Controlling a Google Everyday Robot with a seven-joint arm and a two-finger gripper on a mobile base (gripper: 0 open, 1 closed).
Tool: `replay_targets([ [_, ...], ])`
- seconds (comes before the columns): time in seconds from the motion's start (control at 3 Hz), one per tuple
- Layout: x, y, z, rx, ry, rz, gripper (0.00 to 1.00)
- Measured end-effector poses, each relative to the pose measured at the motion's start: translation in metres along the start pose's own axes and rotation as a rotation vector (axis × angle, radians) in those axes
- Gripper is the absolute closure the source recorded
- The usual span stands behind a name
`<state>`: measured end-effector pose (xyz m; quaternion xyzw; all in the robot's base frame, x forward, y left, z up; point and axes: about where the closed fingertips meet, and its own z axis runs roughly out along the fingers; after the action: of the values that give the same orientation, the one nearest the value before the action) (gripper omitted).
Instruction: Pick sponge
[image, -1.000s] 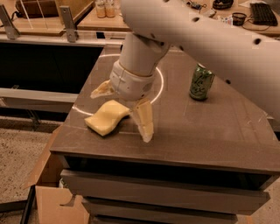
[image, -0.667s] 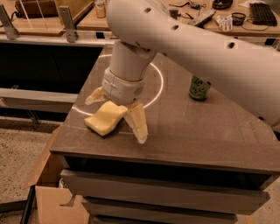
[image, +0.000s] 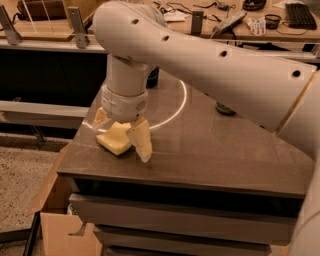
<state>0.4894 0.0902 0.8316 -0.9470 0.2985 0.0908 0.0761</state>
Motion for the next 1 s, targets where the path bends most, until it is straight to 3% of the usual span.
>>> replay_targets([
  [0.33,0.001,-0.002,0.004,-0.027,0.031,-0.002,0.41],
  [0.67,0.005,-0.001,-0.006,-0.012,0.047,0.011,0.64],
  [1.0,0.023,0.006,-0.040,0.065,0.030,0.119,0.95],
])
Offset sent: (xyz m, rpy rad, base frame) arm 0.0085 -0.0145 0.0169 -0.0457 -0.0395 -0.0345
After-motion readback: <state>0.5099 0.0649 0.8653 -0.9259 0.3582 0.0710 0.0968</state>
